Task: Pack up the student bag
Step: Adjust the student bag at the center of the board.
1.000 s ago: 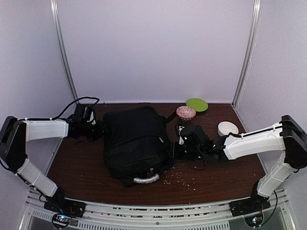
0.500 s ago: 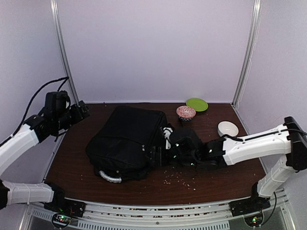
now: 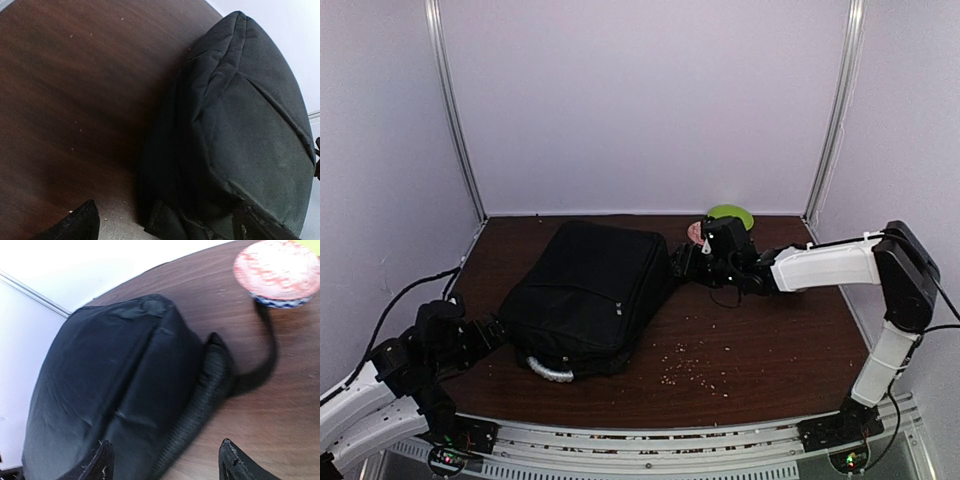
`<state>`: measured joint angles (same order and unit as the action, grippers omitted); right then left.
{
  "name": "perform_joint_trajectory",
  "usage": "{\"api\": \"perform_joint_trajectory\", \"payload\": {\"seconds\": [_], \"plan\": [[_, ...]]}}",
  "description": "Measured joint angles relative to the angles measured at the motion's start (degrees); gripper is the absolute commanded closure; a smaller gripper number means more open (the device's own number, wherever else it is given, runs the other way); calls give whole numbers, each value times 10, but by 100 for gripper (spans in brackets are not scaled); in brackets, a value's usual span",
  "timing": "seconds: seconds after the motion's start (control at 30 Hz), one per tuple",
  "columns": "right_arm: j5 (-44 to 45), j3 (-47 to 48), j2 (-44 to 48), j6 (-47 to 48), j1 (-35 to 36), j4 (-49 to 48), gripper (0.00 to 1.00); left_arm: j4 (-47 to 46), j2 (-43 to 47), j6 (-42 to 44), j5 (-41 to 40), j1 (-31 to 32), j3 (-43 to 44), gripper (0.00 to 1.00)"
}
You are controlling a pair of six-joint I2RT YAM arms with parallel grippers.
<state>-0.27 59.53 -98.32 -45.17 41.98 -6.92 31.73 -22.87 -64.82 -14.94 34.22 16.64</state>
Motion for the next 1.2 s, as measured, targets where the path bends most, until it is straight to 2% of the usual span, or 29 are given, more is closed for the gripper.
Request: {"api": "perform_joint_trajectory", "payload": {"seconds": [0.13,0.27,0.37,0.5,0.57,0.6,0.73,0.93,1.03,1.1,1.2], "plan": [[-33,69,-76,-47,0,-29,31,-1,33,-47,-4,11,-37,2],[-60,110,-141,-103,1,-60,38,-18,30,-69,-14,12,-44,3],[-73,123,-173,-135,1,-75,56,-47,4,-74,-18,11,-48,5],[-78,125,-176,-161,1,-91,89,-105,-59,-69,-5,-9,-50,11],[-77,122,-173,-167,1,-101,99,-137,-93,-60,11,-33,-50,15],[-76,116,-170,-169,1,-110,100,-156,-113,-54,21,-49,-50,17],[-73,63,-145,-183,5,-152,100,-219,-195,-21,47,-96,-38,22],[-58,-56,-71,-200,14,-202,98,-252,-352,49,61,-112,77,25],[-44,-110,-23,-196,19,-200,73,-268,-408,78,74,-112,126,23],[-34,-132,11,-187,23,-177,59,-269,-425,97,77,-112,149,17],[-15,-151,63,-157,37,-125,51,-246,-406,125,71,-111,172,7]]}}
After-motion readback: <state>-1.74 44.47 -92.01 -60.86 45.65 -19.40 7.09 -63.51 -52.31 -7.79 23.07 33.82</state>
